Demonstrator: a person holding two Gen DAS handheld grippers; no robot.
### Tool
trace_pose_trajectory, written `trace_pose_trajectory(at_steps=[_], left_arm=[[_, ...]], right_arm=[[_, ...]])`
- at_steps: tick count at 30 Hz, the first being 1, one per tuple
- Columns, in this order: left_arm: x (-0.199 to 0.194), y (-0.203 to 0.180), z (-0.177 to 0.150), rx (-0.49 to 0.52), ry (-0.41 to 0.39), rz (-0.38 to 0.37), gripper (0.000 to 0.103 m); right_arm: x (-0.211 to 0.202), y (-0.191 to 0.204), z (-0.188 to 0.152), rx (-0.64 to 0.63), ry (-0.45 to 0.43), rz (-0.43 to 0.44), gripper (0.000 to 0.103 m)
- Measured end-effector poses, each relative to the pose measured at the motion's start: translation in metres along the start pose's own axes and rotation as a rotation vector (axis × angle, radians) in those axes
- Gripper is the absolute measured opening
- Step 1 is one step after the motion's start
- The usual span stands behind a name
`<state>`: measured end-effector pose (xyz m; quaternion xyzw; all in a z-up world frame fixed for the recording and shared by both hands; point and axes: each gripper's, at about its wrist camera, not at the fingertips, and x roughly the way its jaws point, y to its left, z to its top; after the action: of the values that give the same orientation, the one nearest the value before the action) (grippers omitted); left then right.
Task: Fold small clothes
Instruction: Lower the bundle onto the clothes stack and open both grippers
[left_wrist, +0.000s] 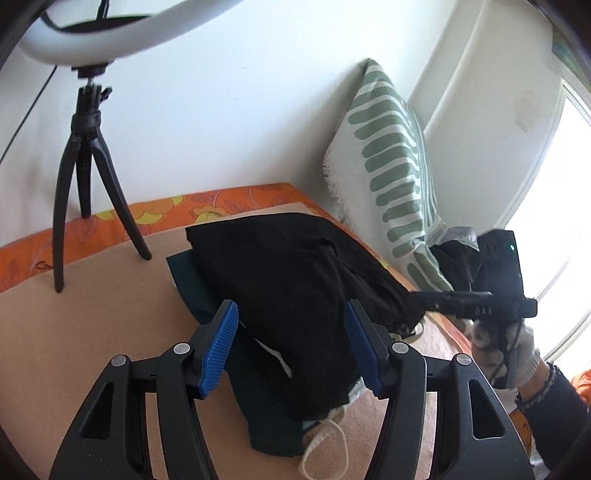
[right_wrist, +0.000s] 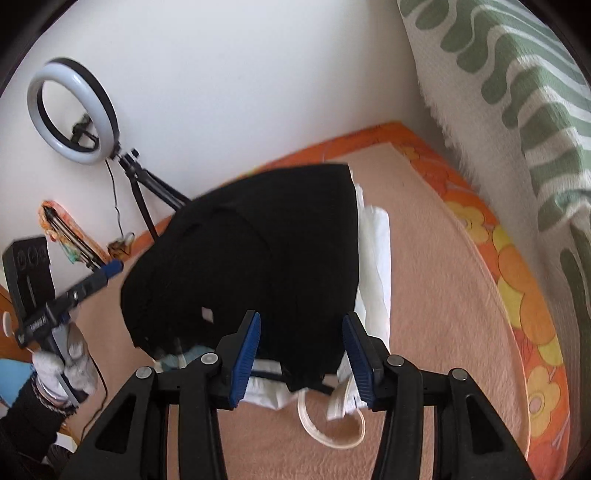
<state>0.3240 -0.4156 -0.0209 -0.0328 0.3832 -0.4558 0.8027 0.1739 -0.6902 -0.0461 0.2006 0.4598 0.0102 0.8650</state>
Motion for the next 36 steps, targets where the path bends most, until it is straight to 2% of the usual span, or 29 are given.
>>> trace_pose_trajectory(at_steps=[1, 2, 3, 4, 5, 9, 10, 11, 12, 13, 14, 18, 21, 23, 25, 26, 32, 36], left_arm=[[0.005, 0.002, 0.000, -0.010, 0.007, 0.003, 0.059], [0.011, 0.005, 0.001, -0.019, 0.017, 0.007, 0.059], [0.015, 0.007, 0.001, -0.021, 0.026, 0.019, 0.059], [0.018, 0.008, 0.000, -0.017, 0.028, 0.031, 0.059], [0.022, 0.008, 0.000, -0.008, 0.035, 0.047, 0.059], [0.037, 0.010, -0.006, 0.032, 0.081, 0.092, 0.059], [0.039, 0.011, -0.009, 0.042, 0.092, 0.105, 0.059], [0.041, 0.013, -0.011, 0.046, 0.102, 0.113, 0.059], [0.041, 0.014, -0.012, 0.043, 0.103, 0.109, 0.059], [0.040, 0.016, -0.012, 0.040, 0.101, 0.108, 0.059], [0.037, 0.017, -0.012, 0.038, 0.094, 0.108, 0.059], [0.026, 0.017, -0.011, 0.045, 0.080, 0.121, 0.059], [0.015, 0.013, -0.009, 0.059, 0.066, 0.125, 0.059], [0.006, 0.006, -0.008, 0.070, 0.060, 0.139, 0.061], [-0.002, 0.001, -0.007, 0.072, 0.058, 0.160, 0.072], [-0.007, -0.004, -0.007, 0.068, 0.055, 0.167, 0.075], [-0.040, -0.030, -0.013, 0.094, 0.026, 0.164, 0.077], [-0.065, -0.052, -0.020, 0.133, 0.006, 0.167, 0.078]], right_arm=[[0.004, 0.001, -0.002, -0.003, 0.015, -0.012, 0.042], [0.006, 0.001, -0.003, -0.008, 0.024, -0.012, 0.027], [0.008, 0.001, -0.003, -0.014, 0.029, -0.014, 0.021], [0.009, 0.002, -0.003, -0.019, 0.026, -0.031, 0.007], [0.009, 0.003, -0.002, -0.027, 0.024, -0.044, 0.002], [-0.005, 0.001, 0.003, -0.094, 0.004, -0.157, 0.001], [-0.007, -0.006, 0.004, -0.082, 0.010, -0.159, 0.002], [-0.007, -0.011, 0.004, -0.069, 0.026, -0.149, 0.009], [-0.006, -0.015, 0.005, -0.056, 0.048, -0.131, 0.011], [-0.007, -0.019, 0.005, -0.043, 0.060, -0.131, 0.031], [-0.011, -0.020, 0.005, -0.038, 0.041, -0.145, 0.044], [-0.029, -0.017, 0.007, -0.041, -0.054, -0.139, 0.044], [-0.034, -0.008, 0.006, -0.065, -0.083, -0.168, 0.046], [-0.037, 0.002, 0.004, -0.082, -0.110, -0.187, 0.059], [-0.043, 0.011, 0.001, -0.091, -0.137, -0.206, 0.069], [-0.047, 0.016, -0.001, -0.099, -0.149, -0.215, 0.073], [-0.070, 0.046, -0.016, -0.113, -0.208, -0.260, 0.089], [-0.087, 0.066, -0.030, -0.110, -0.247, -0.278, 0.090]])
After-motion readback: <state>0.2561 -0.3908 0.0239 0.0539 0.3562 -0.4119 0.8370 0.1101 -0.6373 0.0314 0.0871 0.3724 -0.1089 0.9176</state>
